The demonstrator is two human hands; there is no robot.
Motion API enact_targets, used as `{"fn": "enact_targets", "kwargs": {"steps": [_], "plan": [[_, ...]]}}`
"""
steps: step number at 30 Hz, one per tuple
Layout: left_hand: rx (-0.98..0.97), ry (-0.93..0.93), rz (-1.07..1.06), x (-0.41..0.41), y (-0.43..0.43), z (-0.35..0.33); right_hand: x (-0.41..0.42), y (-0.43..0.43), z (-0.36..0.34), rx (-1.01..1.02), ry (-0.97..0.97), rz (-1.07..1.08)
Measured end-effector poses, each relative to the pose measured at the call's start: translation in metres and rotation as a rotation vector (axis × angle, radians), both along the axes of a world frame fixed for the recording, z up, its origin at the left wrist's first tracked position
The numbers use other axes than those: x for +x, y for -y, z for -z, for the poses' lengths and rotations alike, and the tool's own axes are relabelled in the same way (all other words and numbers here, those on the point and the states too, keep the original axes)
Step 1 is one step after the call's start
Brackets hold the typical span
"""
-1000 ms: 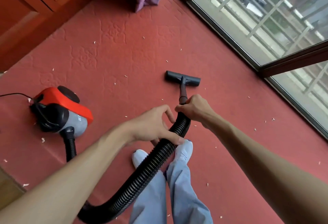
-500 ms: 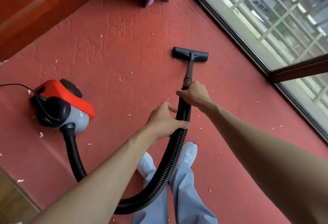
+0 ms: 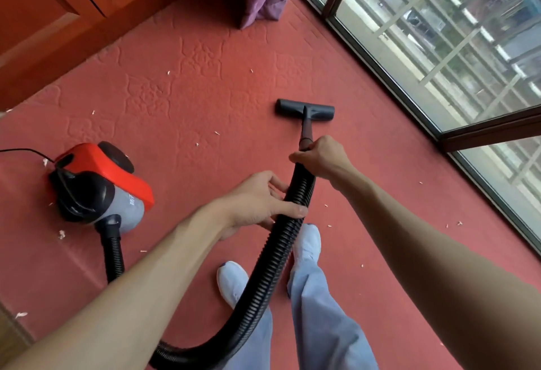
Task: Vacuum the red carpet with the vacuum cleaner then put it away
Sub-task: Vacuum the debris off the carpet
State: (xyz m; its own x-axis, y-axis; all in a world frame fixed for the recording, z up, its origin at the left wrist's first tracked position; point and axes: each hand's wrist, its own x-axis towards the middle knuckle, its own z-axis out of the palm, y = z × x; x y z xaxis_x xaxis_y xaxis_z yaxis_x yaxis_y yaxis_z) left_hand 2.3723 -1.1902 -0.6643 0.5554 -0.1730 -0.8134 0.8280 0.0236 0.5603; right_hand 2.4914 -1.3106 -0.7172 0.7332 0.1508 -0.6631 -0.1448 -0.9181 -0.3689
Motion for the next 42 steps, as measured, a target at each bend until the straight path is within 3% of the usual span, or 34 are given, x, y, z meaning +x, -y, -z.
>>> {"fn": "enact_targets", "kwargs": {"steps": [7, 13, 15, 19, 24, 30, 32, 37, 42], "plan": [[0.124, 0.018, -0.237, 0.003, 0.026, 0.031, 0.022, -0.01, 0.026, 0.003, 0.056, -0.052], [-0.254, 0.031, -0.095, 0.006, -0.01, -0.009, 0.026, -0.006, -0.032, -0.018, 0.003, -0.251], [-0.302, 0.036, -0.039, 0.008, -0.02, -0.018, 0.023, -0.005, -0.042, -0.016, -0.046, -0.27], [-0.183, 0.0, -0.069, 0.011, -0.022, -0.02, 0.026, -0.012, -0.028, 0.0, -0.053, -0.229], [0.071, -0.006, -0.347, 0.015, 0.001, 0.003, 0.045, -0.028, 0.014, 0.122, 0.001, -0.105], [0.233, 0.038, -0.477, 0.02, 0.007, 0.02, 0.063, -0.057, 0.035, 0.143, -0.007, -0.083], [0.215, 0.018, -0.417, 0.017, -0.002, 0.017, 0.061, -0.058, 0.025, 0.09, -0.018, -0.158], [-0.127, 0.057, -0.266, 0.002, -0.028, -0.001, 0.052, -0.044, -0.004, -0.014, -0.061, -0.305], [0.077, 0.019, -0.459, 0.011, -0.03, 0.018, 0.061, -0.079, 0.019, 0.066, -0.001, -0.229]]}}
